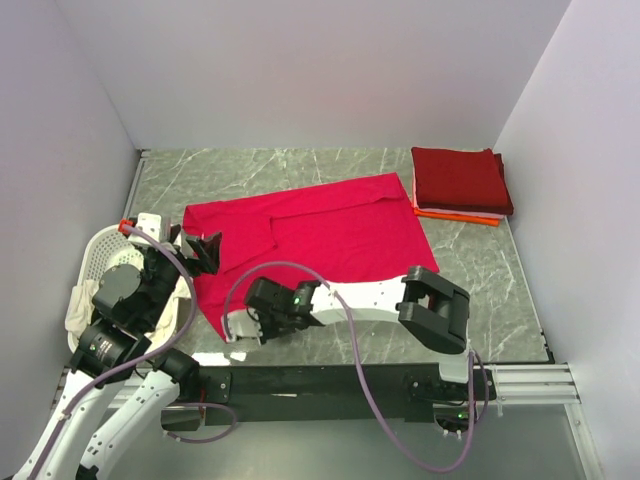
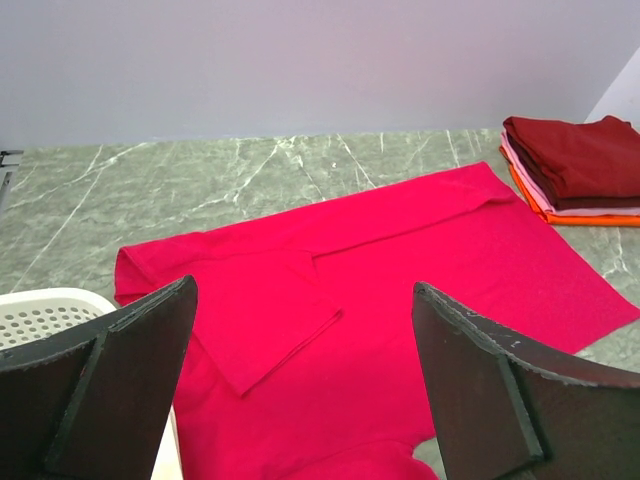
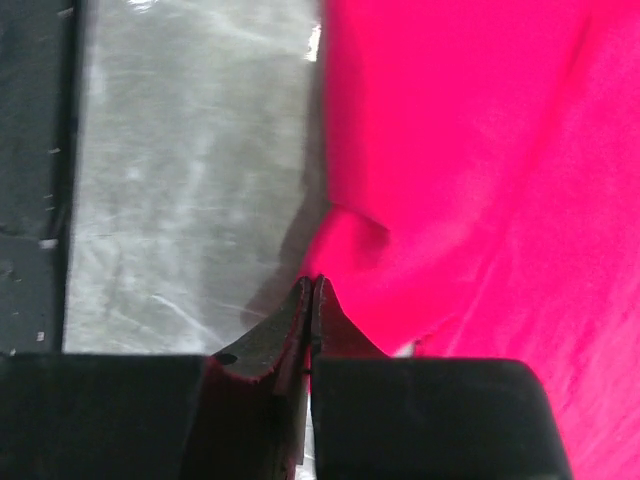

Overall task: Fold and stack the t-shirts
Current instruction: Fold the tshirt

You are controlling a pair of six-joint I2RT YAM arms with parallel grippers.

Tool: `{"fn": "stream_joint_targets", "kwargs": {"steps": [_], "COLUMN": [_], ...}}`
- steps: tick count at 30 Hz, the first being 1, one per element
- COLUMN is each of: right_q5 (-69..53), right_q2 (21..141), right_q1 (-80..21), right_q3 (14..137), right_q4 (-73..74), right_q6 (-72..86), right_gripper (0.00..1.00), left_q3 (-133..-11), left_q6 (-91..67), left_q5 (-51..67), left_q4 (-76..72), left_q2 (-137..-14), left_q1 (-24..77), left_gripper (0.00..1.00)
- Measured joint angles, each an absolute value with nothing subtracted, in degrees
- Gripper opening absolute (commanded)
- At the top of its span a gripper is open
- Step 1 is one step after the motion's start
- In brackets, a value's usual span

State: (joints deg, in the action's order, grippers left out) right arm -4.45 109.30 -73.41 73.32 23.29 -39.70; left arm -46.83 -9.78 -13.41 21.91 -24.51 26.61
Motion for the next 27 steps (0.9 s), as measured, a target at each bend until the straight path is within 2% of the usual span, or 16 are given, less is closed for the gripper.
{"fn": "stream_joint_targets", "kwargs": {"steps": [6, 7, 10, 12, 13, 16, 20, 23, 24, 26, 27], "right_q5": [-9.41, -10.55, -12.84, -13.39, -13.80, -15.70, -19.73, -24.69, -26.46, -30.55, -32.91], "right_q2": [108.97, 108.79, 108.71, 108.90, 109.03, 109.32, 109.34, 109.34, 109.30, 108.90, 108.44], "right_q1": [-64.53, -62.00, -54.98, -50.57, -48.77, -45.52, -43.92, -43.03, -42.68, -40.71, -38.89], "right_q3": [79.07, 80.29, 83.55, 85.27, 85.82, 86.06, 86.13, 86.48, 86.63, 86.76, 86.76], "right_q4": [22.63, 21.89, 20.51, 20.53, 20.56, 21.23, 23.83, 28.14, 29.39, 32.32, 33.93], "right_q6": [-32.82, -31.00, -26.17, -23.07, -21.74, -19.68, -21.04, -25.28, -26.50, -29.56, -31.27], "right_gripper": [0.00, 0.09, 0.23, 0.38, 0.53, 0.61, 0.62, 0.62, 0.63, 0.65, 0.66], "left_q3": [-46.83, -46.85, -46.85, -46.85, -46.85, -46.83, -46.52, -46.41, -46.41, -46.89, -47.20], "left_q6": [-9.80, -9.78, -9.78, -9.80, -9.78, -9.78, -9.76, -10.09, -10.39, -11.09, -12.01], "left_q5": [-13.93, -14.09, -14.26, -14.24, -14.13, -13.30, -11.07, -8.51, -7.86, -7.27, -6.98], "left_q4": [21.80, 21.69, 21.69, 21.65, 21.58, 21.04, 20.40, 20.53, 20.91, 22.00, 22.68], "left_q2": [-23.68, -23.64, -23.70, -23.88, -24.10, -25.04, -27.20, -31.20, -33.61, -38.85, -42.92], "left_q1": [26.61, 26.61, 26.61, 26.61, 26.61, 26.61, 26.61, 26.61, 26.61, 26.61, 26.61], "left_gripper": [0.94, 0.94, 0.94, 0.93, 0.94, 0.94, 0.92, 0.77, 0.65, 0.55, 0.45]}}
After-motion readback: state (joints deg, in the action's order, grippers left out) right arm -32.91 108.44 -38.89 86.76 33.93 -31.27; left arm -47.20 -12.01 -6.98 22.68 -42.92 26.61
